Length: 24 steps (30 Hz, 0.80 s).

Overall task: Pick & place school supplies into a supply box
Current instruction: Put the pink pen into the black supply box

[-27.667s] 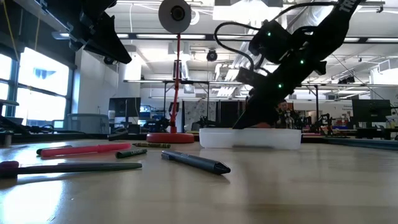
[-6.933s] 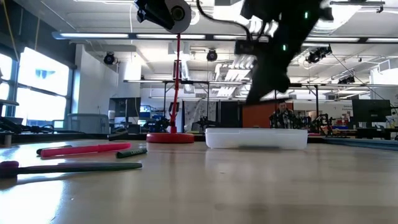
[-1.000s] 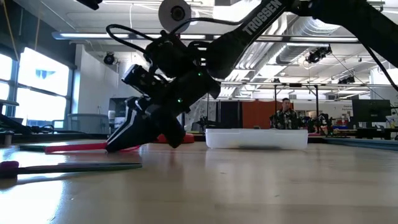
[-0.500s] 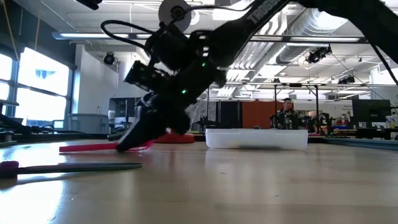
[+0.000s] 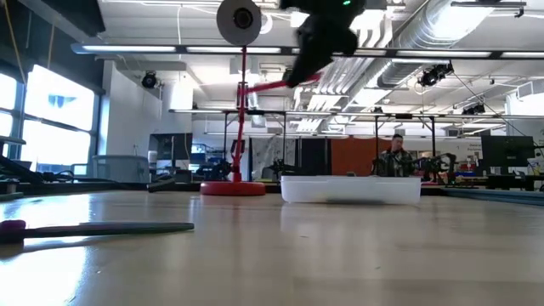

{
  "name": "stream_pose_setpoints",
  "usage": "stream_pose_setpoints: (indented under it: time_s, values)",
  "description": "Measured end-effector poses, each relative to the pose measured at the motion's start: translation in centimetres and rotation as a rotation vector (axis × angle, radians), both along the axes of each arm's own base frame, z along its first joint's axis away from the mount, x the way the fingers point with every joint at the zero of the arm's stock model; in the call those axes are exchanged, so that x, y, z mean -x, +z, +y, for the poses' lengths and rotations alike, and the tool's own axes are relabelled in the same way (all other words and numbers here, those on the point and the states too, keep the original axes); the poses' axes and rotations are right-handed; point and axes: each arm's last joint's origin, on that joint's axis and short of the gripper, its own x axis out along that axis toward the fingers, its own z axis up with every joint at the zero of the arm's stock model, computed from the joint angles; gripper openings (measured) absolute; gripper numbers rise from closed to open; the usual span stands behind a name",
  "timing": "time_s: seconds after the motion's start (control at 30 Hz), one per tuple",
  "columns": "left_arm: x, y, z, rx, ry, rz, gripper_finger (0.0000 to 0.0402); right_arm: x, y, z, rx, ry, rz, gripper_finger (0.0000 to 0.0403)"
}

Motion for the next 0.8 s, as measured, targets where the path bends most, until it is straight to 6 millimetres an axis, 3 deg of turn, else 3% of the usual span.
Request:
stream_pose_setpoints:
  time_s: [0.07, 0.13, 0.27, 0.37, 0.5, 0.8]
  values:
    - [0.2, -0.3, 0.1, 0.011, 0.044, 0.007, 0.0140, 2.9, 0.7, -1.1, -0.015, -0.084, -0.062, 0.0017]
    - [0.2, -0.9, 0.2, 0.006, 0.045, 0.011, 0.0140, 5.6, 0.1, -2.1, -0.057, -0.154, -0.126, 0.0017]
    - [0.5, -1.3, 0.2, 0.044, 0.102, 0.004, 0.0140, 9.9, -3.6, -3.3, -0.134, -0.209, -0.232, 0.0019]
    - [0.5, -1.6, 0.1, 0.107, 0.164, -0.006, 0.0140, 11.9, -7.5, -3.7, -0.153, -0.215, -0.280, 0.0019]
    - [0.1, -2.0, -0.4, 0.192, 0.176, 0.036, 0.0140, 13.2, -11.2, -4.0, -0.204, -0.216, -0.312, 0.0020]
    - [-2.0, -3.6, -2.4, 0.261, 0.019, 0.180, 0.0140, 13.9, -13.8, -4.6, -0.313, -0.181, -0.251, 0.0020]
